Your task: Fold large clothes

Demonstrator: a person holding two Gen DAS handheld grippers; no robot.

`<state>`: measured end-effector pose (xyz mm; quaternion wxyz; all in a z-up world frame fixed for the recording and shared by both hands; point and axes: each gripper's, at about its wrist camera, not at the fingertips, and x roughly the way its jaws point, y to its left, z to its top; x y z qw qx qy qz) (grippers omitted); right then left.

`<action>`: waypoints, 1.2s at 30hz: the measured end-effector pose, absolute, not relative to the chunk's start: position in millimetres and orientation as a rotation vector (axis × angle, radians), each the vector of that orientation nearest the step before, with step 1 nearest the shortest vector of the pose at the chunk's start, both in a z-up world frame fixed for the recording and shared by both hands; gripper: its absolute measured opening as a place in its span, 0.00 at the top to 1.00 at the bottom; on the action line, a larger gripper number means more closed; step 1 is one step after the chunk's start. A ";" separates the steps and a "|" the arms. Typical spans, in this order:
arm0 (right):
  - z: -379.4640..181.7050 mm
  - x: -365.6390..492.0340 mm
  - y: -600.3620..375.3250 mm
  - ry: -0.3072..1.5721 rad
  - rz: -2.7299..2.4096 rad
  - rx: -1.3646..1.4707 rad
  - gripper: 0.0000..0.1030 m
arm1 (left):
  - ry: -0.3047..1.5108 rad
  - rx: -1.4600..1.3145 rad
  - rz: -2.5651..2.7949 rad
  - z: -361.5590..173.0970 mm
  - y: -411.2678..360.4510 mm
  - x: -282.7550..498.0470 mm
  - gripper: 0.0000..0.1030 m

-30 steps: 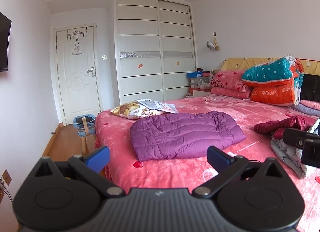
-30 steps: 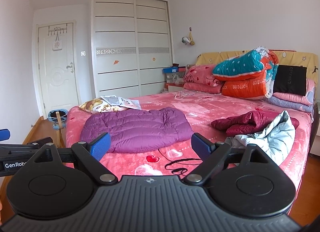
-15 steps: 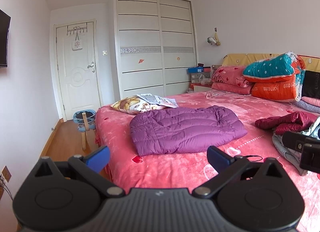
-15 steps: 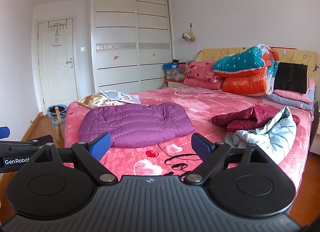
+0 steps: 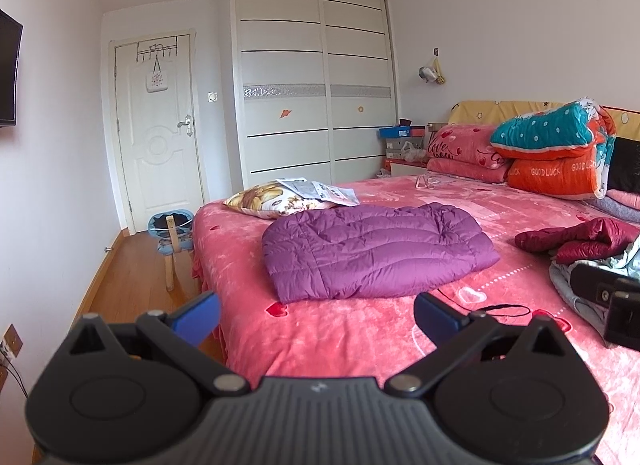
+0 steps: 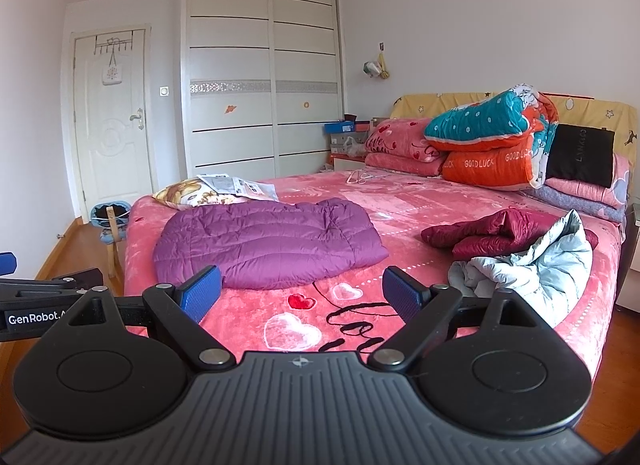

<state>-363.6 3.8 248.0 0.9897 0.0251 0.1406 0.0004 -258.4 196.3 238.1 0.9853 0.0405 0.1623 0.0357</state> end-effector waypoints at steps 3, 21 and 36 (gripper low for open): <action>247.1 -362.8 1.3 0.286 0.001 0.049 0.00 | 0.331 0.082 0.074 236.4 196.2 -256.7 0.01; 242.4 -360.4 -7.5 0.299 0.005 0.051 0.00 | 0.359 0.089 0.073 226.9 192.7 -248.5 0.01; 236.2 -353.4 -10.2 0.316 -0.003 0.067 0.00 | 0.384 0.086 0.061 217.1 188.3 -241.6 0.01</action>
